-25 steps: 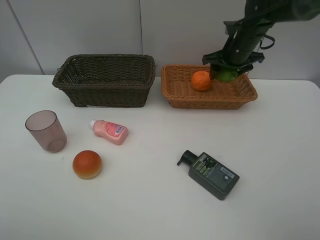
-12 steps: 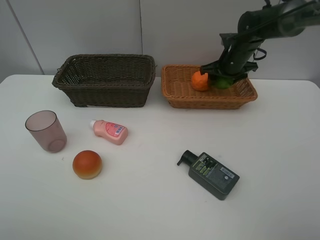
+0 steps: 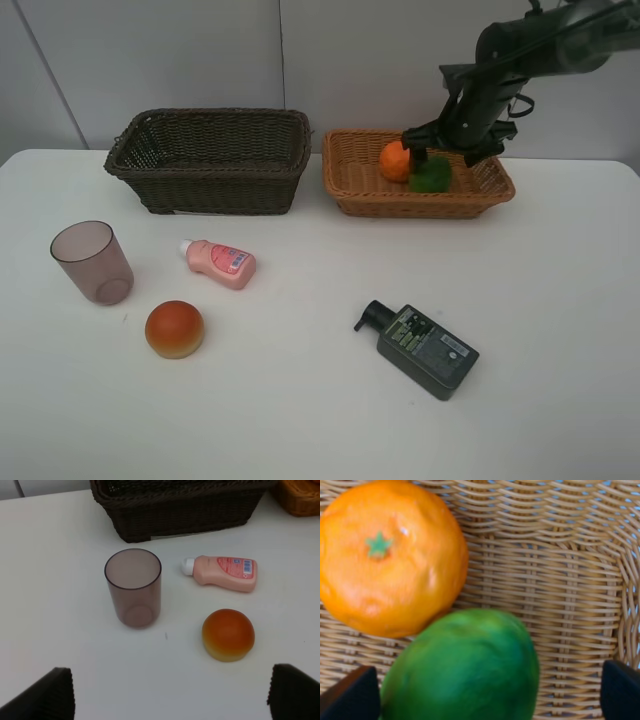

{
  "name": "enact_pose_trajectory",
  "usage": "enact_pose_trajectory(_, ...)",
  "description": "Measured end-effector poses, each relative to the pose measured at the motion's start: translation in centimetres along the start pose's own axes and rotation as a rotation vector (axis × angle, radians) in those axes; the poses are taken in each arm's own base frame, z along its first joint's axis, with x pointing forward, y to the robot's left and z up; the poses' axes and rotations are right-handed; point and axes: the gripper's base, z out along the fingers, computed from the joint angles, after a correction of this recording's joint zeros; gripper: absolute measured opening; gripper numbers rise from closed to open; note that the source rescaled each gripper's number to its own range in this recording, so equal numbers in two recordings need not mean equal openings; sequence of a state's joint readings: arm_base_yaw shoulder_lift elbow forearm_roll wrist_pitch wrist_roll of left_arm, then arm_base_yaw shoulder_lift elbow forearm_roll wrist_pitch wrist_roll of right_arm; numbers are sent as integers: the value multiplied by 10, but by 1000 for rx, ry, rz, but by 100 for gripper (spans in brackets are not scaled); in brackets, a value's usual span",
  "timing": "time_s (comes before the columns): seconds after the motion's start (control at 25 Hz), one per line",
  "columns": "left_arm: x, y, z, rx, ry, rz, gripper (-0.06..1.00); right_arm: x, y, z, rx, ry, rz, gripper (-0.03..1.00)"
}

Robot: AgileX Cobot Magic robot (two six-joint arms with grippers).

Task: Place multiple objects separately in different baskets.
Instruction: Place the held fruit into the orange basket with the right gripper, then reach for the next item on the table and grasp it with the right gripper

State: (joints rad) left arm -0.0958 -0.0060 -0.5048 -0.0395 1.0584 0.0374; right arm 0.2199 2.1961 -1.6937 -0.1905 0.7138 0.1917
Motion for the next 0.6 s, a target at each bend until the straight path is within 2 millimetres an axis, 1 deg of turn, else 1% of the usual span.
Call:
enact_pose_trajectory(0.12, 0, 0, 0, 0, 0, 0, 100, -2, -1, -8, 0, -12, 3, 94)
enact_pose_trajectory(0.28, 0, 0, 0, 0, 0, 0, 100, -6, -3, -30, 3, -22, 9, 94)
enact_pose_trajectory(0.36, 0, 0, 0, 0, 0, 0, 100, -5, -1, -44, 4, 0, -11, 94)
enact_pose_trajectory(0.48, 0, 0, 0, 0, 0, 0, 100, 1, 11, -62, -18, 59, -79, 94)
enact_pose_trajectory(0.6, 0, 0, 0, 0, 0, 0, 100, 17, 31, -75, -54, 135, -167, 94)
